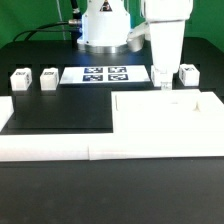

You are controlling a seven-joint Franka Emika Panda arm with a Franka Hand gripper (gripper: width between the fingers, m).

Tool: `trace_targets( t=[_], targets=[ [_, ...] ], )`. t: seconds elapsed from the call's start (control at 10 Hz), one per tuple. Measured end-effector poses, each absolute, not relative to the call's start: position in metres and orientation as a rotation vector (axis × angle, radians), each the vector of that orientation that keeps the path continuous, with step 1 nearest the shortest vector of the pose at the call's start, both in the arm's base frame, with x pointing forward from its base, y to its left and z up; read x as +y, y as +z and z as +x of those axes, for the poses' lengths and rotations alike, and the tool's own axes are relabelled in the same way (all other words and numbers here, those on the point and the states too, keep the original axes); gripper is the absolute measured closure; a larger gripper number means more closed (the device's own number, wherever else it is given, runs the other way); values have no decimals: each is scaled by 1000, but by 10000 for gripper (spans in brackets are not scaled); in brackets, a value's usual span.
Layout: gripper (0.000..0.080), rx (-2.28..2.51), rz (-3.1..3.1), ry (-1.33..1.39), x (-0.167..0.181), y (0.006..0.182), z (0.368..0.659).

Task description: Assemble square table

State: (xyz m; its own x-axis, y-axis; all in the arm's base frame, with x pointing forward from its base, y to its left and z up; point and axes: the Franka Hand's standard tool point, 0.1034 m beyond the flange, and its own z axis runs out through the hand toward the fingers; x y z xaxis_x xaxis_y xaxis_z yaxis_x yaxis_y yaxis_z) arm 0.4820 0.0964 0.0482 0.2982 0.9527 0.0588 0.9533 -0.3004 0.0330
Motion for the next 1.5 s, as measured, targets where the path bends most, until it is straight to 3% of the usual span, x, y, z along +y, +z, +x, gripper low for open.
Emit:
trace_targets(
  t=[0.3, 0.8, 1.3, 1.5],
  targets=[
    [151, -1413, -2784, -114, 135, 63, 475],
    [151, -861, -2966, -124, 140, 58, 473],
    [151, 52, -3051, 31, 155, 42, 433],
    [151, 8, -3059, 101, 154, 42, 429]
  ],
)
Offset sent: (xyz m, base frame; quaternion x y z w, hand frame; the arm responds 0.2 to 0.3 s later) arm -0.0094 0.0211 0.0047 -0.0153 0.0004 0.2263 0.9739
